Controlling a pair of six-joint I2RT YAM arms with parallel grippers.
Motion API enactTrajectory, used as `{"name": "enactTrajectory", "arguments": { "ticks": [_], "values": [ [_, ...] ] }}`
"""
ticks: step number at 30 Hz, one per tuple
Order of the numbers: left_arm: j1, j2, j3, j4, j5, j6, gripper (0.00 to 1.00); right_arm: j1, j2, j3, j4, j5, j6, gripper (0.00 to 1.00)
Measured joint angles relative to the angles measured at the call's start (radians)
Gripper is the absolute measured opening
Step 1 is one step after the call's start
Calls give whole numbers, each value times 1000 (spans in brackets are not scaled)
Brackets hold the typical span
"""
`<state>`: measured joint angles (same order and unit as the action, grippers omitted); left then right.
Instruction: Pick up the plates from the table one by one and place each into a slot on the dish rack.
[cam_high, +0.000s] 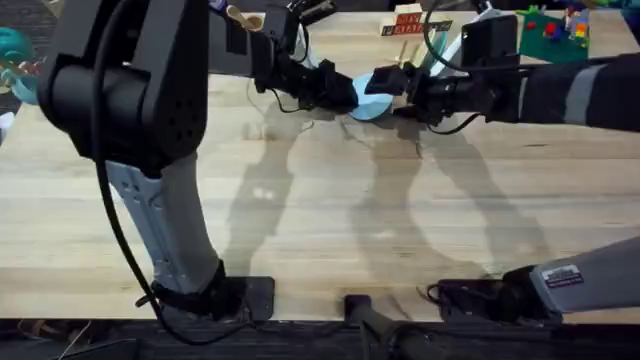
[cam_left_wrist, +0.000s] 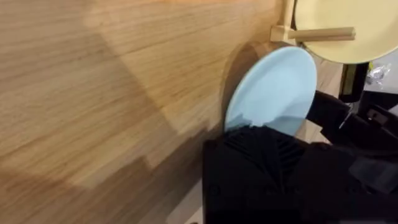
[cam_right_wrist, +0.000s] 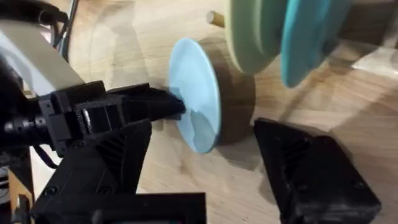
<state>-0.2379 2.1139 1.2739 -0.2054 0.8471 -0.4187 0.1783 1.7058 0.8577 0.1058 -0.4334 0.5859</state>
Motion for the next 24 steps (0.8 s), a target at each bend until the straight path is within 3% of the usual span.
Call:
{"name": "enactTrajectory", "arguments": {
  "ticks": [5, 14, 16, 17, 19, 24],
  "values": [
    [0, 0, 0, 0, 0, 0, 39, 10, 6, 0, 20, 30, 18, 935],
    [0, 0, 1, 0, -2, 0, 39, 67, 38, -1, 67, 92, 33, 522],
    [0, 0, 1, 0, -2, 0, 39, 69, 43, -1, 67, 106, 36, 388],
    [0, 0, 1, 0, -2, 0, 39, 69, 44, -1, 67, 116, 38, 243],
    [0, 0, 1, 3, -4, 0, 39, 66, 43, -2, 76, 112, 44, 85],
    [4, 0, 6, 7, -14, 0, 39, 68, 38, -2, 89, 104, 48, 41]
  ]
}}
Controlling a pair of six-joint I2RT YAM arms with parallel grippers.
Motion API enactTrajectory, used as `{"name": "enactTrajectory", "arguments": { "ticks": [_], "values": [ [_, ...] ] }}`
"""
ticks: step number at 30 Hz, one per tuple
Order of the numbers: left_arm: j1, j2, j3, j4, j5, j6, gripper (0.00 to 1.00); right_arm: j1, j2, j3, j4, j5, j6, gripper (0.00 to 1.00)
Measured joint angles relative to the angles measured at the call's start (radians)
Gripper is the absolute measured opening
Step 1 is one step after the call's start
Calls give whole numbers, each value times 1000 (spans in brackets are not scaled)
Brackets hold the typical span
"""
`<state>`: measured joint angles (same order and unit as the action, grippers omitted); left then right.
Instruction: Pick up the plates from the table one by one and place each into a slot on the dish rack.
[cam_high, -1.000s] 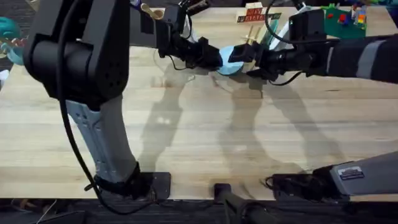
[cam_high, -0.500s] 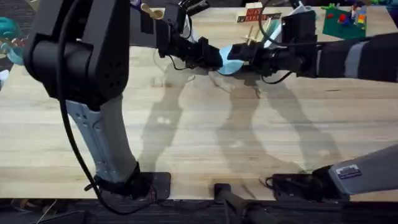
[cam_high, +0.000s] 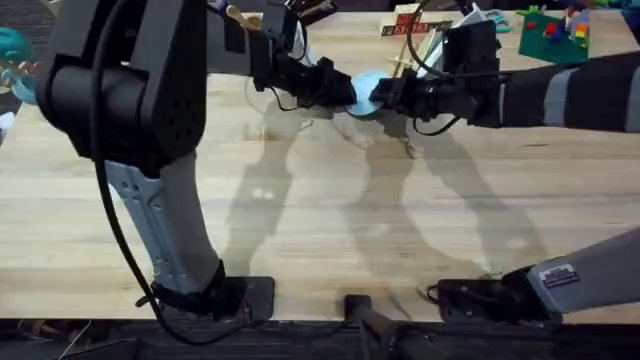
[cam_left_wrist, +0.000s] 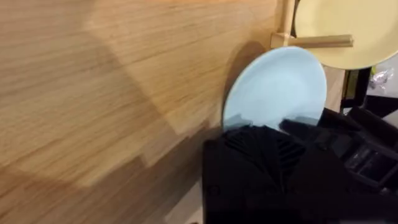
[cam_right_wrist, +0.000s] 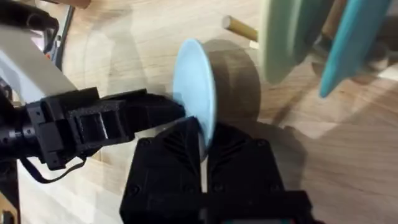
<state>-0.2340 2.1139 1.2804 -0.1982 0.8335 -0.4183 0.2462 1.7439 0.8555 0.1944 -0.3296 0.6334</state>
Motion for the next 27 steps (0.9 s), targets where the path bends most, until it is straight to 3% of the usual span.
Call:
{"name": "enactTrajectory", "arguments": {
  "ticks": [12, 17, 22, 27],
  "values": [
    [2, 0, 2, -7, 7, 1, 39, 2, -12, 0, -7, 0, -1, 30],
    [-2, -3, 5, -55, 13, 34, 39, 7, -86, 0, -106, 17, -13, 30],
    [-14, -51, 1, -164, -94, 90, 39, 4, -214, -8, -241, 54, -46, 31],
    [-4, -181, -9, -275, -231, 160, 39, 3, -363, -8, -331, 68, -72, 31]
  ]
}}
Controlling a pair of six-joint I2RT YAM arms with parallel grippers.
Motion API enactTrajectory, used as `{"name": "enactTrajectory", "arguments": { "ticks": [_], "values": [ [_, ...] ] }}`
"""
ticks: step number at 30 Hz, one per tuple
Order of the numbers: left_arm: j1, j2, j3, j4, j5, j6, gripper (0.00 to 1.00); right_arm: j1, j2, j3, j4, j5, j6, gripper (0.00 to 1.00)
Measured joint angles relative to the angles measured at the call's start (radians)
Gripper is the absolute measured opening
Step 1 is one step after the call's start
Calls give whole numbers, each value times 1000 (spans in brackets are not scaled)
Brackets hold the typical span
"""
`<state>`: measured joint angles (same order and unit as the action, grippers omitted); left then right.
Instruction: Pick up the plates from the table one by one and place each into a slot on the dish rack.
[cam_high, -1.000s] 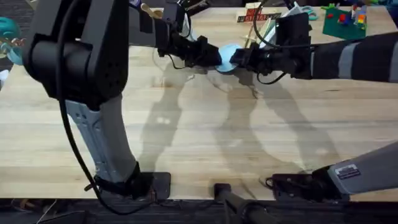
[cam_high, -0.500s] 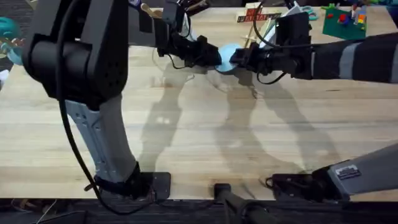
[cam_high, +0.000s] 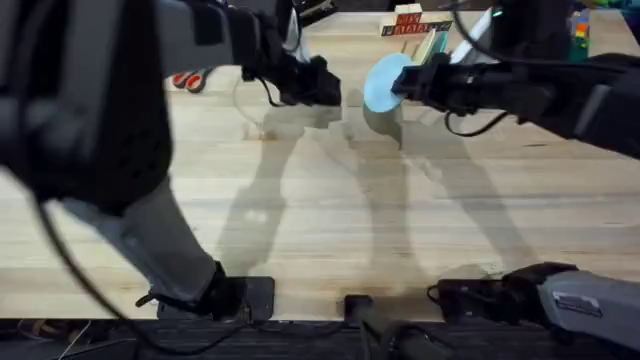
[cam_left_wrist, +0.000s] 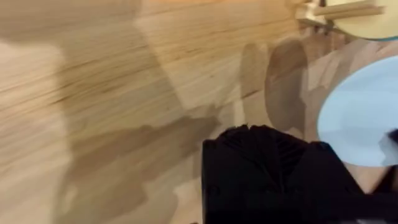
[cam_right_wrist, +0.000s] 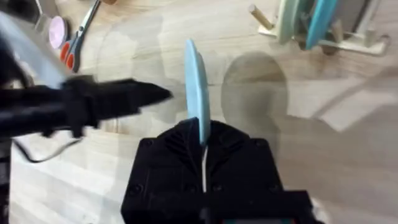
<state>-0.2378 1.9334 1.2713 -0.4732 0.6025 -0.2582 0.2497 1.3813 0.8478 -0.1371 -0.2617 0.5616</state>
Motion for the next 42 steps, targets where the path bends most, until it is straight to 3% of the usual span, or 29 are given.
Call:
{"name": "enactTrajectory", "arguments": {
  "ticks": [6, 12, 20, 31, 32, 33, 38, 42],
  "values": [
    [1, -211, 0, -98, -129, 85, 39, 0, -117, 41, -265, 20, -50, 30],
    [1, -388, 0, -203, -232, 174, 39, 0, -127, 242, -558, 80, -131, 30],
    [1, -559, 0, -287, -285, 262, 39, 0, -129, 480, -792, 211, -234, 30],
    [-14, -753, 0, -316, -326, 315, 39, 0, -94, 664, -996, 365, -275, 30],
    [-22, -764, 0, -319, -341, 325, 65, 0, -79, 681, -1004, 374, -275, 30],
    [-28, -771, 0, -321, -351, 330, 169, 0, -64, 693, -1012, 380, -275, 30],
    [-37, -779, 0, -336, -389, 341, 929, 0, -15, 713, -1018, 402, -256, 30],
    [-37, -779, 0, -338, -398, 342, 993, 0, -11, 716, -1028, 426, -215, 30]
  ]
}}
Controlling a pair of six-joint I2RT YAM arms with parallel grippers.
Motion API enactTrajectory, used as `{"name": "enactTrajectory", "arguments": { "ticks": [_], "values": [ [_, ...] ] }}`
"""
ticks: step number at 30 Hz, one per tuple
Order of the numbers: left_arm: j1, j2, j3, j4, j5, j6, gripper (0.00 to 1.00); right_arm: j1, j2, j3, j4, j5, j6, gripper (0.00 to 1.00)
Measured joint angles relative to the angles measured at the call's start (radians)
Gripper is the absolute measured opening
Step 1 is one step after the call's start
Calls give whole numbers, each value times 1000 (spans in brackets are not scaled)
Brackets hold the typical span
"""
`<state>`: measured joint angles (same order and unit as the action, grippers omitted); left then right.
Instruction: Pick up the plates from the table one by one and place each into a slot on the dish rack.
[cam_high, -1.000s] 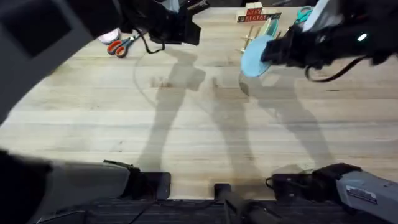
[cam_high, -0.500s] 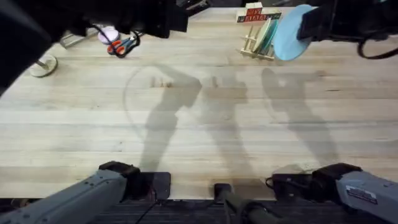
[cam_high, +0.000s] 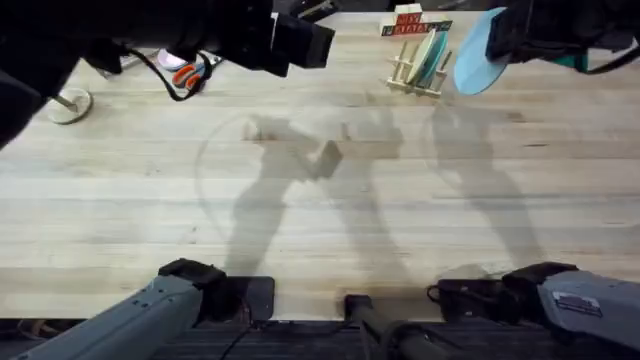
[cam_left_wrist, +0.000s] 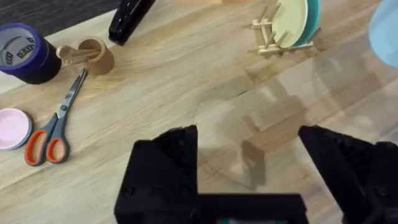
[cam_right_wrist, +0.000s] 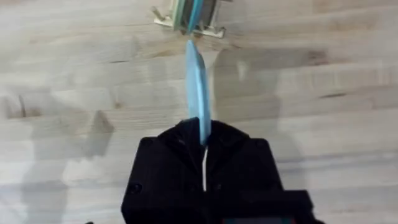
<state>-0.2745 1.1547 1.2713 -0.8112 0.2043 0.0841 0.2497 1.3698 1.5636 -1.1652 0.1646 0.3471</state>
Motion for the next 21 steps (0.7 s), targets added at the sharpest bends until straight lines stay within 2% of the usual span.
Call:
{"name": "enactTrajectory", "arguments": {
  "ticks": [6, 10, 15, 21],
  "values": [
    [0, 0, 0, 0, -9, 0, 995, 0, 0, 40, -38, 48, 86, 30],
    [0, 0, 0, 0, -12, 0, 995, 0, 15, 122, -87, 67, 120, 30],
    [0, 0, 0, 0, -14, 3, 994, 0, 125, 305, -193, 79, 144, 30],
    [0, 0, 0, -2, -14, 4, 995, 0, 315, 480, -219, 82, 155, 30]
  ]
}}
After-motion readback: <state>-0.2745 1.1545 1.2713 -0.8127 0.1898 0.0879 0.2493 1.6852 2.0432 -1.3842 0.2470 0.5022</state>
